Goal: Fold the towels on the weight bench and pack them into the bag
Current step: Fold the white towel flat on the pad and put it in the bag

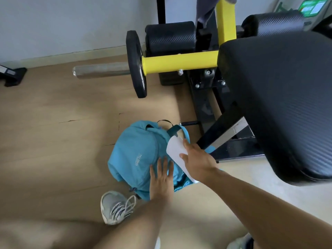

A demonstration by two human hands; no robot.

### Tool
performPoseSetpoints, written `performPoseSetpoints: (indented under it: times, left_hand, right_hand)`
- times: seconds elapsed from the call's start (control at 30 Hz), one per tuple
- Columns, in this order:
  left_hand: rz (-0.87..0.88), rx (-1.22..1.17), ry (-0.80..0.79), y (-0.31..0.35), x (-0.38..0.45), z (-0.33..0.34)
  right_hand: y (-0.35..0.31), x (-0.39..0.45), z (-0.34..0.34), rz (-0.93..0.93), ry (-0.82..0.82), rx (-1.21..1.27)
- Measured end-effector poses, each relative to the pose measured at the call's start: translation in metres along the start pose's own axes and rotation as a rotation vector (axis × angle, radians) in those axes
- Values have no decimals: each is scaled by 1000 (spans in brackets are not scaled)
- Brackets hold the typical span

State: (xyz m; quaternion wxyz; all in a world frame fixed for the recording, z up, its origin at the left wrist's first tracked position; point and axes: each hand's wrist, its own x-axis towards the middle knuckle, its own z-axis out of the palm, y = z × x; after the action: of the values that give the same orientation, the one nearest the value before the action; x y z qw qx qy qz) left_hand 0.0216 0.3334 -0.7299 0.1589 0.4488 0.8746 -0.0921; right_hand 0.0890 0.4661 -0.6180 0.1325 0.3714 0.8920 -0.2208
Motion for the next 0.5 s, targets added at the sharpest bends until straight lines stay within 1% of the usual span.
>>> performPoseSetpoints:
  times: [0.03, 0.1, 0.2, 0.23, 0.3, 0.33, 0.43, 0.5]
  left_hand:
    - [31, 33, -5, -9, 3, 6]
    - [78, 49, 72, -20, 5, 3]
    - [59, 29, 109, -27, 3, -16]
    - [46, 24, 152, -30, 3, -28]
    - [34, -18, 159, -42, 6, -58]
    - [6, -63, 157, -50, 9, -77]
    - [-103, -199, 218, -74, 20, -136]
    - [-131, -270, 194, -90, 28, -174]
  right_hand:
    - [1, 2, 1, -7, 3, 7]
    - [4, 5, 1, -7, 9, 41]
    - [8, 7, -3, 42, 4, 149]
    - [8, 8, -5, 62, 10, 181]
    - [7, 8, -8, 93, 36, 221]
    - [5, 8, -9, 98, 55, 241]
    - [-1, 6, -12, 107, 108, 339]
    - [-5, 4, -13, 118, 128, 392]
